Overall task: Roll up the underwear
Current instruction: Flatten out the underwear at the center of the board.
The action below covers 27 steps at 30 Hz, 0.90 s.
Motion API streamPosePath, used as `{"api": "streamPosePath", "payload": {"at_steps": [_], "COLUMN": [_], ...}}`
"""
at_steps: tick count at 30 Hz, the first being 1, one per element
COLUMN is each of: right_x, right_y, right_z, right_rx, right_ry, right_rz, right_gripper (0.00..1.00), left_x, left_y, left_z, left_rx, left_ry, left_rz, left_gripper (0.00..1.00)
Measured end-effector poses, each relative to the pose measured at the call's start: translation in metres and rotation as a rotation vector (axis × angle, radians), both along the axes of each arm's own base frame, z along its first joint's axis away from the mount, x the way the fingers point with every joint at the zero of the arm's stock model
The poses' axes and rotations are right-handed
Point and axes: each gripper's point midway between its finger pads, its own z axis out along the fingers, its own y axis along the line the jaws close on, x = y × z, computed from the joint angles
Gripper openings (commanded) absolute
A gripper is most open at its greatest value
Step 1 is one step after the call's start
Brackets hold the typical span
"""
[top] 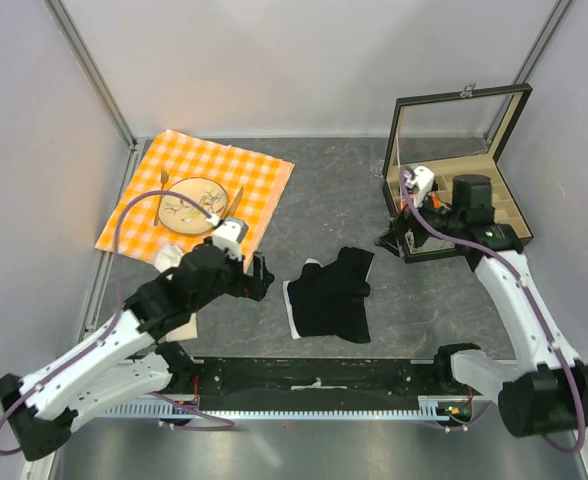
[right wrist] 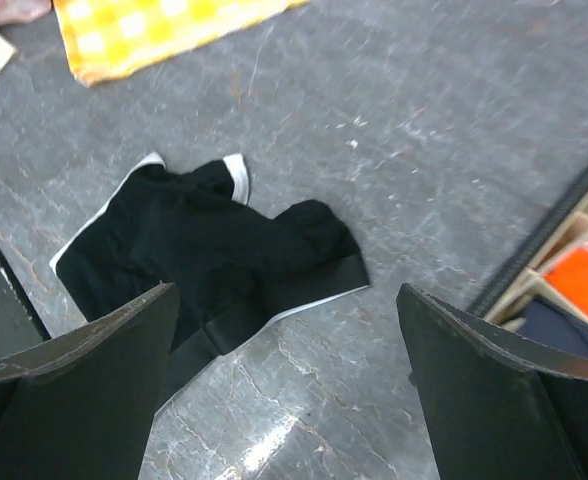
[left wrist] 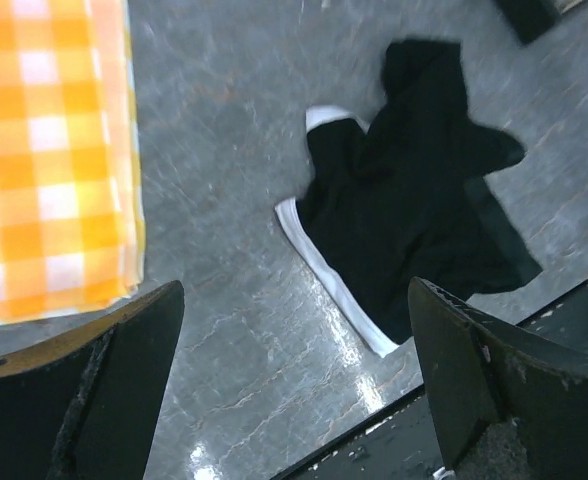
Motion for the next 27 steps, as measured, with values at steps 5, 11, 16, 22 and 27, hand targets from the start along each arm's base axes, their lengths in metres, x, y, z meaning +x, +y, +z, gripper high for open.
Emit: {"api": "streamPosePath", "payload": {"at_steps": [5, 11, 16, 22, 27], "right_x": [0.016, 0.030, 0.042, 0.048, 0.048], "right_y": [0.014, 0.017, 0.015, 0.015, 0.013], "right_z": [-0.060, -0.126, -0.159, -0.193, -0.209], "right_rx": [-0.091, -0.219, -0.306, -0.412, -0.464], "right_ry": [0.148, 0.300, 0.358, 0.409, 0.436], "right_rz": [0.072, 0.082, 0.068, 0.064, 0.067], "right_gripper": [0.92, 0.81, 0.73, 0.65, 0.59], "left_x": [0.016, 0.067, 0.091, 0.107, 0.113], "left_y": [-0.024, -0.031, -0.055, -0.075, -0.084], "left_z": [-0.053, -0.093, -0.112, -0.115, -0.127], "left_rx": [0.051, -0.009, -0.034, -0.060, -0.054], "left_ry": [0.149, 0.303, 0.384, 0.399, 0.432], "left_rz": [-0.022, 0.020, -0.031, -0.077, -0.096], "left_gripper": [0.91, 0.80, 0.78, 0.73, 0.70]}}
